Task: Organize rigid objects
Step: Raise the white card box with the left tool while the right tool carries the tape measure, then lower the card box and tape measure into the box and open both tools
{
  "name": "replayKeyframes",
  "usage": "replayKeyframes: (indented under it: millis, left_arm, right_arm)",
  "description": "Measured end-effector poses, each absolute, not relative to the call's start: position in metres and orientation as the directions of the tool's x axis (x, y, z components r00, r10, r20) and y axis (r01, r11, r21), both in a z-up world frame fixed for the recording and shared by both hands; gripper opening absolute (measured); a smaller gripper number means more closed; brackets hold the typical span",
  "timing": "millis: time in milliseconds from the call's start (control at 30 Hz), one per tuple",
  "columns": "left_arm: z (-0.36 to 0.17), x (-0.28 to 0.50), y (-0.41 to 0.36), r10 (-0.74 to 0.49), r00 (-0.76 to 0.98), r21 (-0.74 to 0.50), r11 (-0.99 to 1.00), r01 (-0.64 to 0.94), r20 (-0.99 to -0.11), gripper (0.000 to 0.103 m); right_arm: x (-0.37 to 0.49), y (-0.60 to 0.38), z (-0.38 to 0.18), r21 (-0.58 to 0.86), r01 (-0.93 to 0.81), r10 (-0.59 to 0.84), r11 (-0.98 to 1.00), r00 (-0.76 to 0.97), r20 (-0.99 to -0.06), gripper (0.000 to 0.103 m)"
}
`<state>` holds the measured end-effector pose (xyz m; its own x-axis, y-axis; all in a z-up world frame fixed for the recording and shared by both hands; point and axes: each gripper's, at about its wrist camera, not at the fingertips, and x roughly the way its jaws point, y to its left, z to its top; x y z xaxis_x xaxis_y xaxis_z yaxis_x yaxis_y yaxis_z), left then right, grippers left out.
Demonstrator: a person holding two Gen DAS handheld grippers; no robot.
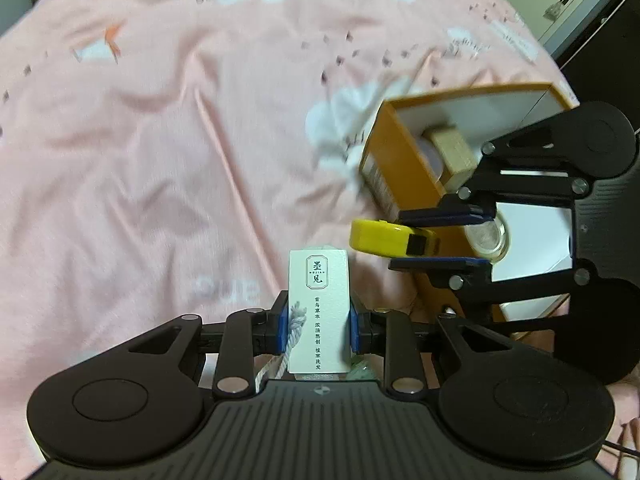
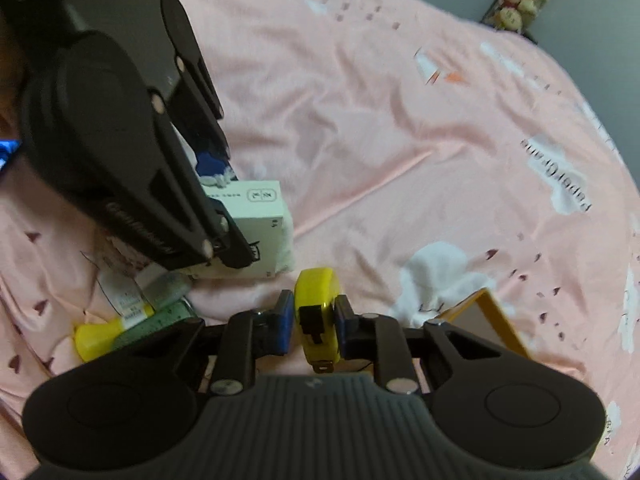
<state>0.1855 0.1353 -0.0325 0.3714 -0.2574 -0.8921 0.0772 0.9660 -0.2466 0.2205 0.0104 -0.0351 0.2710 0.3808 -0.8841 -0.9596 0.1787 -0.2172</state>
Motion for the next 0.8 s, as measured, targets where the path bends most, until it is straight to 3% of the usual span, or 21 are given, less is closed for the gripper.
replayKeyframes:
  millis: [367, 800]
  left_arm:
    - [0.028, 0.194, 0.095, -0.342, 0.495, -0.311, 0.939, 0.146, -0.799, 0.031]
    - [0.009, 0.236, 0.012, -0.479, 0.436, -0.403, 0.878, 0.259, -0.762, 0.031]
  right_arm:
    - [0.214, -0.049, 0.031, -0.301, -0.908, 0.464, 0.29, 0.409, -0.785, 0.018]
    - [0.253, -0.143, 0.019, -0.32, -0.81, 0.304, 0.491, 0.504, -0.808, 0.018]
